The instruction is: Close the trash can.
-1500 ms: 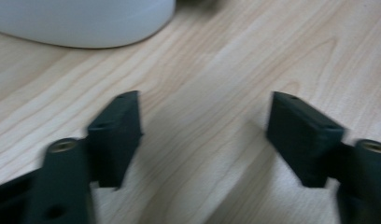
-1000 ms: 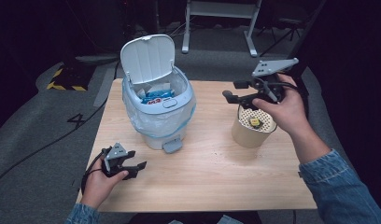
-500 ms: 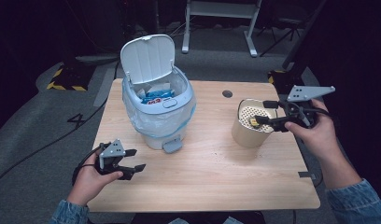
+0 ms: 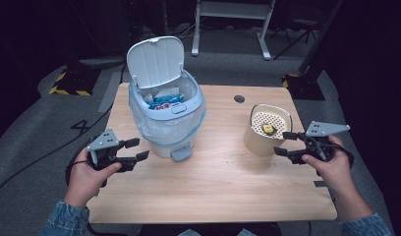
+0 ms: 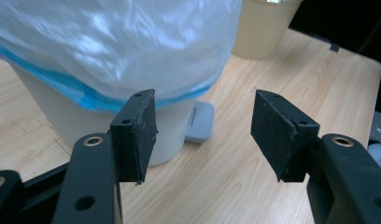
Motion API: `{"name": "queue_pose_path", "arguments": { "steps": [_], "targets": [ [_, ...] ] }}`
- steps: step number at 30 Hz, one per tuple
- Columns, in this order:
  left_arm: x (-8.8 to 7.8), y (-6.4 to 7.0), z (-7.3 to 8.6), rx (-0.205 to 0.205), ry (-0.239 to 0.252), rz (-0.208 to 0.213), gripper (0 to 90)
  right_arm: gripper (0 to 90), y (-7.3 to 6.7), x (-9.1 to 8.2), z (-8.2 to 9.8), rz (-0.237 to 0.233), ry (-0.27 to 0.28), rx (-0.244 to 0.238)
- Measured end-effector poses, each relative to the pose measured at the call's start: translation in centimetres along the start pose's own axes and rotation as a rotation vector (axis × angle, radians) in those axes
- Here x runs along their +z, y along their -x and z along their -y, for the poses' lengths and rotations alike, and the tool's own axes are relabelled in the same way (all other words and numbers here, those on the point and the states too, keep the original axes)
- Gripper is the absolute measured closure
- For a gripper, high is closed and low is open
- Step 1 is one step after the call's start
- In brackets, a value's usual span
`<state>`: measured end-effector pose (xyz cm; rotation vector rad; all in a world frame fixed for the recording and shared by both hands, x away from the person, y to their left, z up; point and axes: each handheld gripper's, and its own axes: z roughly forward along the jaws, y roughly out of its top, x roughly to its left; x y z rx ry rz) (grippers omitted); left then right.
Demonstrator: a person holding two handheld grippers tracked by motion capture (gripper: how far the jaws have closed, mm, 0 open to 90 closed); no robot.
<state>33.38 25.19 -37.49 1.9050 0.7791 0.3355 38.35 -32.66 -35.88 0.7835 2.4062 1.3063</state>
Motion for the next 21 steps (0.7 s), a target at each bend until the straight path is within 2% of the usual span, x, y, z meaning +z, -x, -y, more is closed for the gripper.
{"name": "queue_pose_path", "arguments": {
  "steps": [4,6,11,15,21],
  "targets": [
    [-0.5,-0.3,-1.0,-0.010,0.029,-0.003,40.8,32.6,0.2,1.0,2.9,0.005,-0.043,0.017],
    [-0.8,-0.3,-1.5,-0.014,0.041,-0.006,40.9,32.3,0.3,1.7,4.3,0.024,-0.058,0.006],
    [-1.5,-0.3,-2.9,-0.007,0.073,-0.005,41.0,31.5,0.2,3.4,7.6,0.013,-0.095,0.009],
    [-1.8,-0.3,-4.4,0.033,0.080,-0.020,40.9,30.2,0.2,4.4,9.4,-0.009,-0.110,0.019],
    [-2.4,-0.5,-7.3,0.079,0.104,-0.031,41.0,29.7,0.4,5.3,11.1,-0.010,-0.120,0.037]
  ]
}}
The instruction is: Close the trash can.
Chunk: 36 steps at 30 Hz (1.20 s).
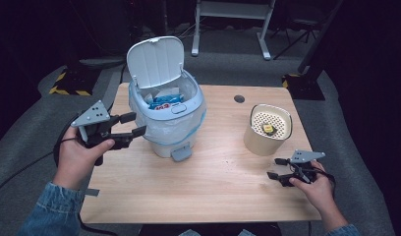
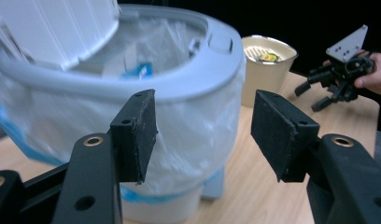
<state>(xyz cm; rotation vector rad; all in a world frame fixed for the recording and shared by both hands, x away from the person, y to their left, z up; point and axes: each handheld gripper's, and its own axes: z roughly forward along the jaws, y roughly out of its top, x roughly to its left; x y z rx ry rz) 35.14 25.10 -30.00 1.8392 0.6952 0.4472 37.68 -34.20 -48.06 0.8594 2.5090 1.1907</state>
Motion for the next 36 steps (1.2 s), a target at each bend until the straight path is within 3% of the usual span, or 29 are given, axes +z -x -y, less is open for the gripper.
{"name": "queue_pose_path", "arguments": {
  "steps": [4,6,8,10,13,19,24,27,31,36],
  "targets": [
    [-0.1,-0.5,-1.9,0.011,0.014,0.004,41.1,29.1,0.2,0.7,0.9,0.008,-0.023,0.002],
    [-0.1,-0.9,-3.0,0.015,0.022,0.010,41.8,35.4,0.2,1.0,1.4,0.010,-0.023,0.002],
    [-0.2,-1.4,-4.0,0.023,0.041,0.036,42.4,34.7,0.1,1.2,1.8,0.020,-0.017,-0.009],
    [-0.3,-1.9,-4.9,0.028,0.061,0.064,43.5,34.8,0.2,1.2,1.9,0.024,-0.011,-0.005],
    [-0.4,-2.5,-6.1,0.055,0.067,0.065,43.1,32.2,0.1,1.3,1.9,0.021,-0.016,-0.022],
    [-0.4,-3.7,-8.1,0.066,0.081,0.075,44.8,31.5,0.1,1.3,1.9,0.020,-0.020,-0.033],
    [0.3,-5.0,-9.7,0.066,0.098,0.126,46.4,31.5,0.1,1.3,1.9,0.020,-0.020,-0.032],
    [0.8,-5.6,-10.6,0.067,0.123,0.123,49.8,31.5,0.1,1.3,1.9,0.020,-0.020,-0.033],
    [1.5,-6.4,-11.7,0.046,0.146,0.111,64.2,31.5,0.1,1.3,1.9,0.020,-0.020,-0.033],
    [2.4,-7.6,-13.5,0.045,0.174,0.062,67.8,31.5,0.1,1.3,1.9,0.020,-0.020,-0.033]
  ]
}}
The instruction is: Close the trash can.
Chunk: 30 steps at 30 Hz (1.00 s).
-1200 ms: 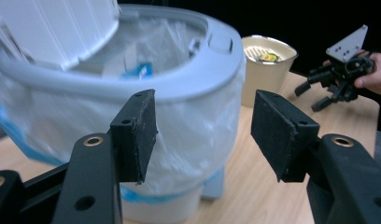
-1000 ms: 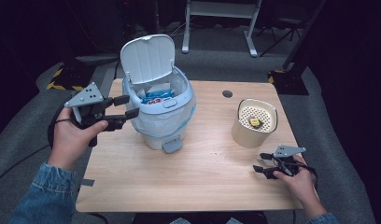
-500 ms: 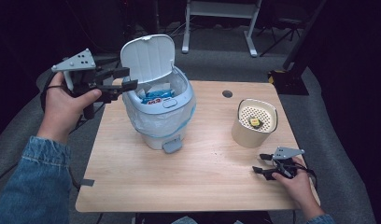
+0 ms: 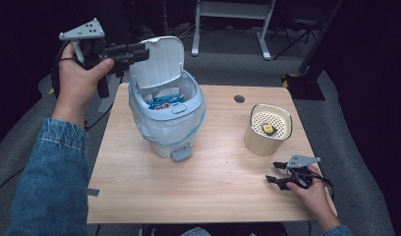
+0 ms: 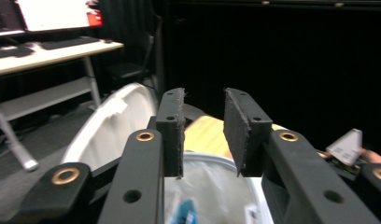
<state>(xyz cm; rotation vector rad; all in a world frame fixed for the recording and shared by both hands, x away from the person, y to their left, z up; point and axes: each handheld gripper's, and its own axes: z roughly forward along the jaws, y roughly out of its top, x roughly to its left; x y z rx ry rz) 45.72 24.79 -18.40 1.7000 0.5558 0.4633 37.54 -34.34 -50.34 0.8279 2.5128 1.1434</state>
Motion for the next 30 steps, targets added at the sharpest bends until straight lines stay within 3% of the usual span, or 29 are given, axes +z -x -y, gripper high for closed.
{"name": "queue_pose_path", "arguments": {
  "steps": [4,6,11,15,17,24,30],
  "targets": [
    [0.8,-1.1,-0.9,-0.011,-0.005,-0.054,69.5,31.7,0.0,0.0,0.0,0.000,0.001,0.002],
    [1.1,-1.7,-1.0,-0.033,0.000,-0.063,73.4,31.9,0.0,0.0,0.0,-0.001,0.002,0.001],
    [2.0,-3.5,-0.8,-0.067,-0.019,-0.129,78.7,32.0,0.0,0.0,0.0,-0.002,0.001,0.003],
    [2.7,-4.4,-0.5,-0.081,-0.058,-0.179,79.6,32.0,0.0,0.0,0.0,-0.003,0.001,0.002],
    [3.0,-4.6,-0.3,-0.084,-0.086,-0.184,80.1,32.0,0.0,0.0,0.0,-0.004,0.001,0.000],
    [3.2,-3.8,-0.2,-0.106,-0.097,-0.100,82.5,32.0,0.0,0.0,0.0,-0.007,0.002,-0.001],
    [3.1,-2.9,0.4,-0.149,-0.088,0.011,82.3,32.0,0.0,0.0,0.0,-0.007,0.002,-0.002]
  ]
}}
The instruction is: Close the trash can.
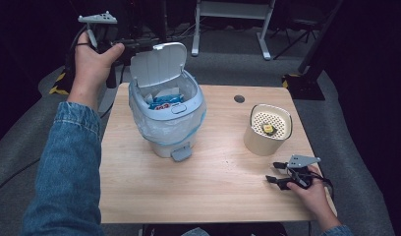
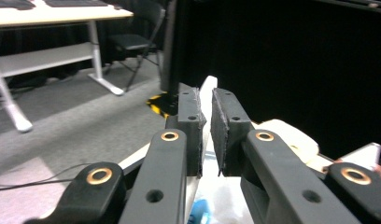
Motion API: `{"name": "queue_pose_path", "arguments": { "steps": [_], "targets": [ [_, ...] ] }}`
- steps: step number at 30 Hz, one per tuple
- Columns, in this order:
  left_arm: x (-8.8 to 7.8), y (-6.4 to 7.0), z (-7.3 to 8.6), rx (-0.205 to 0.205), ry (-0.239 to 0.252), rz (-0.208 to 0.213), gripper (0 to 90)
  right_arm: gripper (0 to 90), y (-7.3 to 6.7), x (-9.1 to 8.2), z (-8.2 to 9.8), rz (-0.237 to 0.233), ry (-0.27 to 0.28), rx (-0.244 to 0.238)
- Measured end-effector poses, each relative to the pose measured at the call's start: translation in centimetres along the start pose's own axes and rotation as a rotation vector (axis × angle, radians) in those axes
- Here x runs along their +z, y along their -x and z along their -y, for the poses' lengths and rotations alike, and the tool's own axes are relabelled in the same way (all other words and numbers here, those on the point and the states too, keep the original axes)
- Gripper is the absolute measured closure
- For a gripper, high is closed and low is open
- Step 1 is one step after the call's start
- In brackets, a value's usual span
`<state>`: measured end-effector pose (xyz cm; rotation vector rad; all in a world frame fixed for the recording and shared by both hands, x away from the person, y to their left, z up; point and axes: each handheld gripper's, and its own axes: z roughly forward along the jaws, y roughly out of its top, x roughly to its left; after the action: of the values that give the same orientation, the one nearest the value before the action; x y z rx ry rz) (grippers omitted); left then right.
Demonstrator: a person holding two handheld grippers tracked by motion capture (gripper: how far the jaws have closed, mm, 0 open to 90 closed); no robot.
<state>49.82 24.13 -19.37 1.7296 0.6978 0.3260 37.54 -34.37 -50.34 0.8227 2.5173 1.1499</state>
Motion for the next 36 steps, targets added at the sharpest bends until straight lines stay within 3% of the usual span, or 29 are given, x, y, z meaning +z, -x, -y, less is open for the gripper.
{"name": "queue_pose_path", "arguments": {
  "steps": [7,10,13,19,21,29,33,36],
  "targets": [
    [0.9,1.5,2.0,-0.014,-0.014,0.126,79.1,32.0,0.0,0.0,0.0,0.000,0.001,0.000],
    [1.2,2.4,2.8,-0.026,-0.047,0.181,81.0,32.0,0.0,0.0,0.0,0.000,0.000,0.000],
    [1.5,3.3,3.5,-0.014,-0.083,0.190,84.1,32.0,0.0,0.0,0.0,-0.001,0.000,0.000],
    [2.0,4.1,4.4,-0.008,-0.106,0.204,89.7,32.0,0.0,0.0,0.0,0.000,-0.001,-0.003],
    [2.3,4.3,4.8,0.017,-0.138,0.179,89.9,32.0,0.0,0.0,0.0,0.000,-0.001,-0.004],
    [3.4,4.2,6.8,0.010,-0.194,0.175,90.0,32.0,0.0,0.0,0.0,0.000,-0.001,-0.004],
    [4.1,4.5,7.3,0.043,-0.279,0.130,90.0,32.0,0.0,0.0,0.0,0.001,-0.001,-0.004],
    [4.5,4.7,7.5,0.040,-0.267,0.150,90.0,32.0,0.0,0.0,0.0,0.000,-0.001,-0.004]
  ]
}}
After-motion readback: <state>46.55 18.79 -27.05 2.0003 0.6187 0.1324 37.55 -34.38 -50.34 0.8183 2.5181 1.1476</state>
